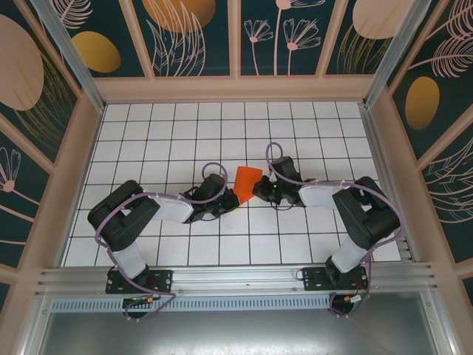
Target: Fold a paper plane with a square sheet of paper (pick it up from the middle)
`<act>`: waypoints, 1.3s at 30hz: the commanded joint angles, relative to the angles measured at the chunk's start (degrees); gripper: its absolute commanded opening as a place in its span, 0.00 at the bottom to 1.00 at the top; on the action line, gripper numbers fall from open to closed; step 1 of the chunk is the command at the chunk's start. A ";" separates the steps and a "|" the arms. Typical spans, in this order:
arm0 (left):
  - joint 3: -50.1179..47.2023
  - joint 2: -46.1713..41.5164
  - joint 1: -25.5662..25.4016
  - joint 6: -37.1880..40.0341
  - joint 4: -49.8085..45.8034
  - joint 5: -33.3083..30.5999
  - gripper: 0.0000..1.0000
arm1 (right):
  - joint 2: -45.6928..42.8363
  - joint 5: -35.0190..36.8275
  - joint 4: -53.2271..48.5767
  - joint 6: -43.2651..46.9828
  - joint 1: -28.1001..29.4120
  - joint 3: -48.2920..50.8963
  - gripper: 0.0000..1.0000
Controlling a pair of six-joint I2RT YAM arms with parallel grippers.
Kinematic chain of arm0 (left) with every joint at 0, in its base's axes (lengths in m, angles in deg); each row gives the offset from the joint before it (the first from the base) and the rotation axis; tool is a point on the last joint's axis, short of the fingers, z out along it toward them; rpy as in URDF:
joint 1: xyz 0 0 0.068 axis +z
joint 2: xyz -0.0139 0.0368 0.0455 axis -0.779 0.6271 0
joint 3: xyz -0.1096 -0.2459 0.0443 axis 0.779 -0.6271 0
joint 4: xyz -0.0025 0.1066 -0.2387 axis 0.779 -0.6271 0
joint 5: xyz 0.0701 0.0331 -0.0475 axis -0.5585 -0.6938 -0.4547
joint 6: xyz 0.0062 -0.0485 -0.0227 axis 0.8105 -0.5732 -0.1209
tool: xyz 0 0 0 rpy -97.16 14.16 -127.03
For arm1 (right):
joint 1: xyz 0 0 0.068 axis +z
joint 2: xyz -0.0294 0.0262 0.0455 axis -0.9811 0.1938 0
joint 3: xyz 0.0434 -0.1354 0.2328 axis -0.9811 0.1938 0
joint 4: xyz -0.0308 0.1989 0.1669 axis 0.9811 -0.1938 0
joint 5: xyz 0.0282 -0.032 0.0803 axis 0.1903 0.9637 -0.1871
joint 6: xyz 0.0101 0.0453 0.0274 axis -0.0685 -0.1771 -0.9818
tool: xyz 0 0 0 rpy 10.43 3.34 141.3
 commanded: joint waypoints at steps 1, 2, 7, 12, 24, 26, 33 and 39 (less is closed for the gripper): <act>0.55 2.86 -0.18 7.14 -10.02 -1.89 0.00 | 2.05 -3.21 0.39 2.05 1.21 -2.06 0.00; 1.07 2.77 -0.14 8.61 -10.97 -2.12 0.00 | 2.89 -3.48 1.06 1.68 1.25 -2.20 0.00; 2.41 2.71 1.04 13.48 -13.76 -1.63 0.00 | 6.17 -4.65 2.98 1.16 1.54 -3.56 0.00; 2.32 3.06 1.23 13.28 -12.49 0.00 0.00 | 7.55 -3.97 3.01 1.30 1.59 -2.66 0.00; 3.39 -0.95 0.11 0.15 1.60 4.33 0.00 | 10.08 1.84 -1.11 -0.65 1.43 -0.88 0.00; 3.05 -0.59 -0.01 -1.18 2.30 3.37 0.00 | 10.13 2.04 -1.11 -0.95 1.28 -0.77 0.00; 1.07 1.07 -0.18 -5.62 4.75 1.80 0.00 | 10.21 2.61 -1.52 -1.85 1.28 -0.48 0.00; -0.63 2.61 -0.18 -9.51 8.73 1.48 0.00 | 10.32 2.73 -1.15 -2.62 1.31 0.26 0.00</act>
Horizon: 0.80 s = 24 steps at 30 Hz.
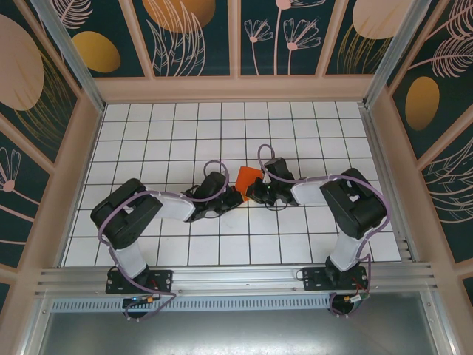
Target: Fold a paper plane with a square sheet of paper (pick it up from the middle)
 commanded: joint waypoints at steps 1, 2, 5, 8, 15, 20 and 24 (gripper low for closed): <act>-1.68 1.25 -0.20 -4.09 4.26 -1.46 0.00 | 3.42 5.56 -4.04 -1.20 0.21 2.25 0.00; -2.18 1.24 -0.25 -4.79 5.00 -1.71 0.00 | 3.36 5.61 -3.95 -1.36 0.16 2.36 0.00; -3.99 1.20 -0.34 -7.19 6.08 -3.35 0.00 | 3.38 5.99 -4.06 -1.72 0.17 2.69 0.00; -6.23 1.17 -0.40 -9.93 6.72 -4.70 0.00 | 3.47 7.17 -4.93 -2.01 0.16 2.86 0.00; -11.91 -0.54 -0.55 -15.08 6.78 -7.86 0.00 | 4.54 9.30 -6.31 -2.95 -0.60 3.56 0.00; -14.65 -3.32 -0.56 -17.43 3.96 -10.40 0.00 | 4.21 10.99 -7.66 -2.84 -1.22 3.83 0.00; -15.79 -7.18 -0.56 -18.65 1.02 -10.11 0.00 | 3.73 10.65 -8.09 -3.25 -1.19 3.61 0.00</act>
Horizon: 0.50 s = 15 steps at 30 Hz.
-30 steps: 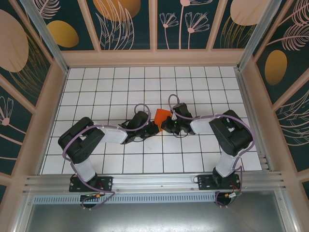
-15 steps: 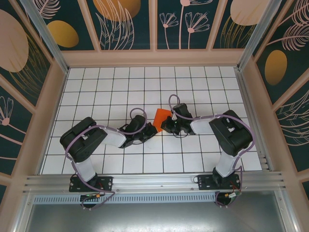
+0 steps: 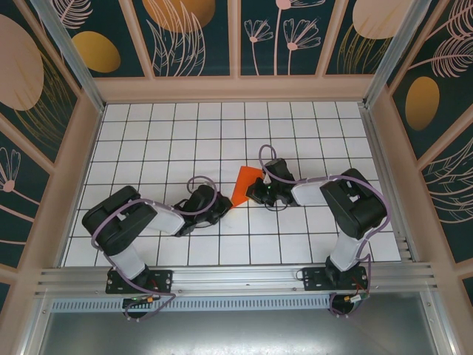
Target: Fold a paper plane with a square sheet of paper (pick it up from the middle)
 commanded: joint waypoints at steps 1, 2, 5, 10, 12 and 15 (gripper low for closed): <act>-2.90 -2.94 -0.01 -2.37 -10.04 -2.41 0.00 | 3.73 10.11 -9.36 -0.59 -1.09 2.74 0.00; -3.12 -4.38 -0.03 -2.47 -11.18 -2.88 0.00 | 3.77 9.97 -9.31 -0.46 -1.14 2.69 0.00; -3.02 -8.55 -0.05 0.10 -11.73 -3.93 0.00 | 3.87 9.23 -8.79 -0.45 -1.19 2.32 0.00; 1.24 -13.41 -0.06 8.92 -10.43 -3.13 0.00 | 2.42 8.09 -8.69 1.64 -1.22 1.30 0.00; 1.32 -13.52 -0.06 9.69 -7.61 -1.94 0.00 | 1.99 7.88 -9.15 2.56 -1.48 0.66 0.00; 3.50 -9.40 -0.12 7.67 -6.29 0.86 0.00 | 1.95 6.93 -9.19 3.23 -1.68 0.04 0.00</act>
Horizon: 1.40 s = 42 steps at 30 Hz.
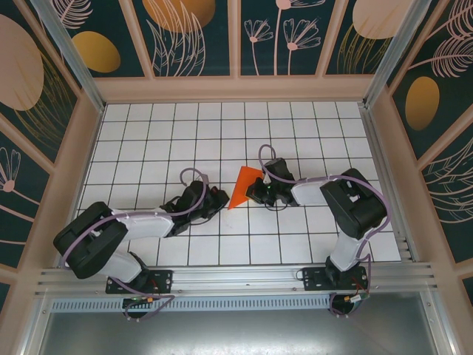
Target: Fold a paper plane with a square sheet of paper (pick it up from the middle)
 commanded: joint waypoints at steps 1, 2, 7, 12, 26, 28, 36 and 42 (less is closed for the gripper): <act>3.67 4.44 -0.08 1.07 1.55 3.72 0.00 | 2.16 6.56 -8.51 2.31 -1.67 0.38 0.00; 4.97 6.41 -0.22 0.68 2.47 5.38 0.00 | 2.14 6.08 -8.65 2.31 -1.71 0.20 0.00; 8.49 11.69 -0.31 1.05 1.34 6.57 0.00 | 1.36 5.09 -8.77 1.90 -1.72 0.79 0.00; 8.00 13.47 -0.27 0.03 -2.68 4.99 0.00 | -0.22 4.28 -8.13 2.29 -1.64 1.36 0.00; 5.53 17.90 -0.31 1.24 -5.49 5.49 0.00 | -5.54 3.43 -5.28 5.51 0.50 -1.24 0.00; 5.45 17.43 -0.31 1.93 -6.09 5.61 0.00 | -5.92 3.97 -4.04 4.41 1.86 -1.00 0.00; 5.39 17.23 -0.31 4.11 -7.39 6.01 0.00 | -3.02 7.50 0.61 -0.72 5.52 1.20 0.00; 5.68 18.63 -0.32 4.87 -7.95 6.79 0.00 | -0.30 7.90 0.75 -0.98 6.10 1.05 0.00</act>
